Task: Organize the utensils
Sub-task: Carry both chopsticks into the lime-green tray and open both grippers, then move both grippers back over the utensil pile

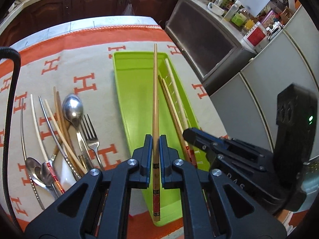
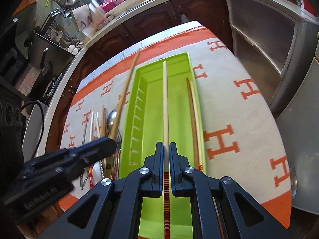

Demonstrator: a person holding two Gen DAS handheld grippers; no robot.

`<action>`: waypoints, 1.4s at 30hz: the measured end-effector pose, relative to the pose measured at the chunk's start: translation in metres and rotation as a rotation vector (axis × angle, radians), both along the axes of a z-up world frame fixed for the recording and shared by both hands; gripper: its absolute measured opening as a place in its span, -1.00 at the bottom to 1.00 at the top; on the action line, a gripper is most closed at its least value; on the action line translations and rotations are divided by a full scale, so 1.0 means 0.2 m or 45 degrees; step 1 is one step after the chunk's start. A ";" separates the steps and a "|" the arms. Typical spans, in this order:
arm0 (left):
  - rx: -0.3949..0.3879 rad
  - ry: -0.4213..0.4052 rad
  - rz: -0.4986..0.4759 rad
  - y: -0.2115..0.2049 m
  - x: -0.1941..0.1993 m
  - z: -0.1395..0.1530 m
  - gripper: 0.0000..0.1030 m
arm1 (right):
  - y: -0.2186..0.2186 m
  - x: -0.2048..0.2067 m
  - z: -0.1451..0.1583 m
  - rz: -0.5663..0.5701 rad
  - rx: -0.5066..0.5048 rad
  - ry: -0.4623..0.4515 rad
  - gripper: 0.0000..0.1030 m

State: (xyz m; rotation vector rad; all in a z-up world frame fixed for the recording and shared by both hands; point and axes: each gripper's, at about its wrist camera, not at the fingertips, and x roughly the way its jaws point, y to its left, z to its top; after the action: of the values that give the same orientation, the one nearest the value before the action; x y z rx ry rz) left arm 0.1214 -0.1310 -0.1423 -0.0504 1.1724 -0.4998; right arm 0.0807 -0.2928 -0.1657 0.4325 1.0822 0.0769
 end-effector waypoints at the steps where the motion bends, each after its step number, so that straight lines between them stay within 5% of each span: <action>1: 0.010 0.000 -0.003 0.00 0.00 -0.02 -0.91 | -0.01 0.01 -0.01 -0.006 -0.012 -0.003 -0.89; 4: 0.059 -0.020 -0.007 -0.02 -0.03 -0.05 -0.91 | -0.01 0.05 -0.02 -0.011 -0.058 -0.003 -0.86; 9: 0.081 -0.036 -0.005 0.03 -0.07 -0.03 -0.85 | 0.02 0.06 -0.03 -0.007 -0.076 -0.003 -0.32; 18: 0.101 -0.112 0.102 0.21 -0.13 0.08 -0.30 | 0.11 -0.02 0.03 0.013 -0.116 -0.032 -0.29; 42: 0.118 -0.295 0.277 0.66 -0.37 0.29 -0.29 | 0.45 -0.22 0.22 0.163 -0.169 -0.074 -0.26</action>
State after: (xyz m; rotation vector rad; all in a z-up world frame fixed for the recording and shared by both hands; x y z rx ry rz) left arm 0.0476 0.0008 -0.0851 -0.0384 0.9483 -0.2508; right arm 0.0376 -0.2036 -0.1214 0.2399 1.0498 0.1288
